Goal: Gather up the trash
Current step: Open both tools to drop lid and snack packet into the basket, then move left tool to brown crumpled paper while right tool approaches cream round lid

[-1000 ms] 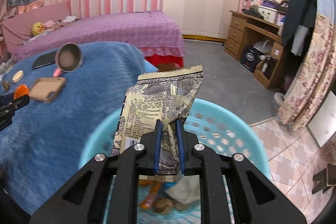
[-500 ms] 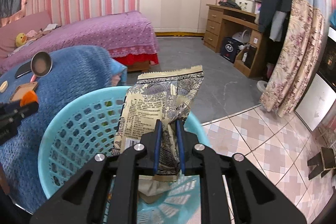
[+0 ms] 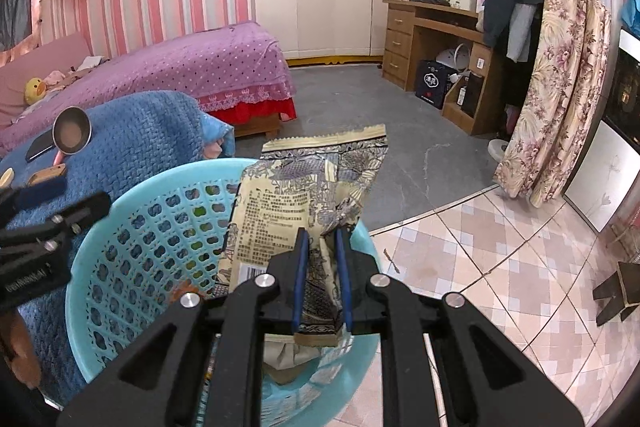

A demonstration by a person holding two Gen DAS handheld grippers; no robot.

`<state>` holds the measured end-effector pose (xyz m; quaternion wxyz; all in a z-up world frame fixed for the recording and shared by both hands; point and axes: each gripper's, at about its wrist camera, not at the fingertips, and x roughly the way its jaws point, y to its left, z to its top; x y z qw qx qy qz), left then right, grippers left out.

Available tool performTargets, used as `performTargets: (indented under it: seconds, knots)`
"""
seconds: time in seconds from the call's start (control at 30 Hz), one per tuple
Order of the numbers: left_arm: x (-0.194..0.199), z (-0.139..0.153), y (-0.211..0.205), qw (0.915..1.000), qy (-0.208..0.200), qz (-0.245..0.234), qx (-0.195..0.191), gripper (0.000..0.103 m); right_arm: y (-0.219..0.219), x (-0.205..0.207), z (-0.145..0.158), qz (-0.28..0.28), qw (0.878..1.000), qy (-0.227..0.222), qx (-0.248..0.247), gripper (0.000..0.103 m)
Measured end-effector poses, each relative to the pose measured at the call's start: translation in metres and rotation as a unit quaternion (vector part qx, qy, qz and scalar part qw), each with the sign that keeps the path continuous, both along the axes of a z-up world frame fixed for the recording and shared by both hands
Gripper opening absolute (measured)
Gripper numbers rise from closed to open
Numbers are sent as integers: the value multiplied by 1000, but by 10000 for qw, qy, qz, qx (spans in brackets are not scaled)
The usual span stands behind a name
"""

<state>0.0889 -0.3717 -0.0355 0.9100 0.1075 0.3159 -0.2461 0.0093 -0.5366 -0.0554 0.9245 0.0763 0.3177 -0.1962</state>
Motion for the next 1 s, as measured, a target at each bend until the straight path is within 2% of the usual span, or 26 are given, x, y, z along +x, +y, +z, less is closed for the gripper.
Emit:
performTargets:
  seconds: [0.13,0.27,0.47,0.53,0.57,0.6,0.67,0.77,0.87,1.0]
  knots:
    - [9,1,21,9995,-128,276,99,90,3,4,-4,51,10000,39,46,15]
    - [22,1,48,9986,-39,519,54,91,12,9,-4,81,9999,54,43,16]
    - [28,7,81,9962,-146,854,107,93,28,19,-7,102,9998,161,-20,20]
    - [30,9,94,9957,-125,916,87,94,34,23,-6,78,9998,183,-51,41]
    - [30,9,99,9954,-132,944,89,94,36,23,-5,79,9998,163,-54,57]
    - [30,10,105,9950,-144,980,92,94,38,23,-4,80,9999,132,-56,66]
    - [31,13,119,9945,-160,1034,71,94,44,24,1,33,9999,104,-103,71]
    - [34,16,137,9937,-188,1108,-4,96,51,28,5,4,9999,59,-111,86]
    - [37,19,157,9927,-201,1188,-56,96,63,33,11,-34,9996,38,-274,94]
    - [43,22,178,9917,-231,1263,-46,97,83,44,16,34,9993,33,-374,95]
